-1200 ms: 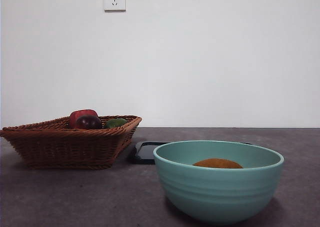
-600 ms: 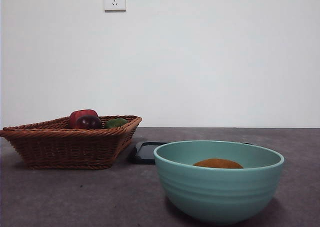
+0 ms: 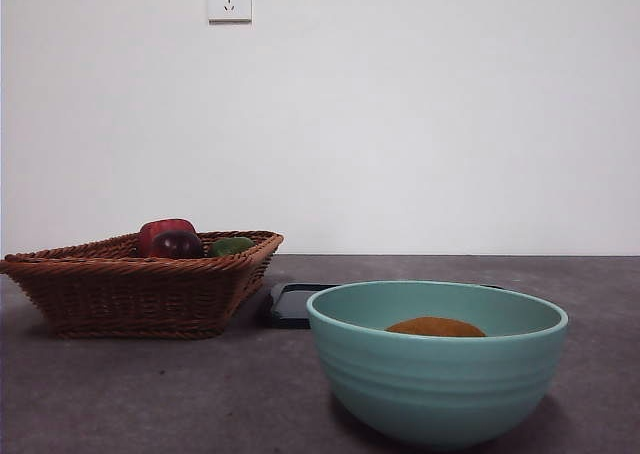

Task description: Pick up the wifruite, put it on the bowl, pick up the plate, put it on desk

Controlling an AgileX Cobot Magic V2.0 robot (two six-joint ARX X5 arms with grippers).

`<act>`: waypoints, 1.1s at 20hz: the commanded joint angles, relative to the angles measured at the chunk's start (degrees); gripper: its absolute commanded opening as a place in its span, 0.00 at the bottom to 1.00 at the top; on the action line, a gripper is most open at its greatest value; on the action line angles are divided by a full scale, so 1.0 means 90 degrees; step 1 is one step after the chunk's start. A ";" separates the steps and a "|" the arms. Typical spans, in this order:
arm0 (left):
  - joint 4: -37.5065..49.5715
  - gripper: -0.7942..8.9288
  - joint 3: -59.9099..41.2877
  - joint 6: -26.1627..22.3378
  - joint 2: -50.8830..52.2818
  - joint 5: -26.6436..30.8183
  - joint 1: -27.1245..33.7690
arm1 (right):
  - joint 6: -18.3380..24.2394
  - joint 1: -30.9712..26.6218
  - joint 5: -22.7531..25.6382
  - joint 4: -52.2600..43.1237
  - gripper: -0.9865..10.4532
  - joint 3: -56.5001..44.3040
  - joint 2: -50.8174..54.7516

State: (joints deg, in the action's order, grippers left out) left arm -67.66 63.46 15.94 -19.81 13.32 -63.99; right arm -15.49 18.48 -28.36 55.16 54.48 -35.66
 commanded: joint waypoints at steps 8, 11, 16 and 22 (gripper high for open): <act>0.0078 0.73 0.0049 -0.0007 -0.0022 0.0017 -0.0061 | -0.0049 0.1156 0.0520 -0.0391 0.69 0.0092 -0.2929; 0.0080 0.73 0.0049 -0.0007 -0.0022 0.0017 -0.0061 | -0.0039 0.1362 0.1049 -0.0316 0.69 0.0092 -0.3645; 0.0092 0.73 0.0051 -0.0007 -0.0022 0.0017 -0.0061 | -0.0022 0.1515 0.1644 -0.0221 0.69 0.0092 -0.4529; 0.0092 0.73 0.0049 -0.0007 -0.0022 0.0017 -0.0061 | -0.0061 0.1598 0.1989 -0.0381 0.69 0.0092 -0.5287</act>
State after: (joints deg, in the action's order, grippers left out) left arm -67.51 63.46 15.94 -19.81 13.32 -63.99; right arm -15.51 32.32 -10.66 51.88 54.48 -82.41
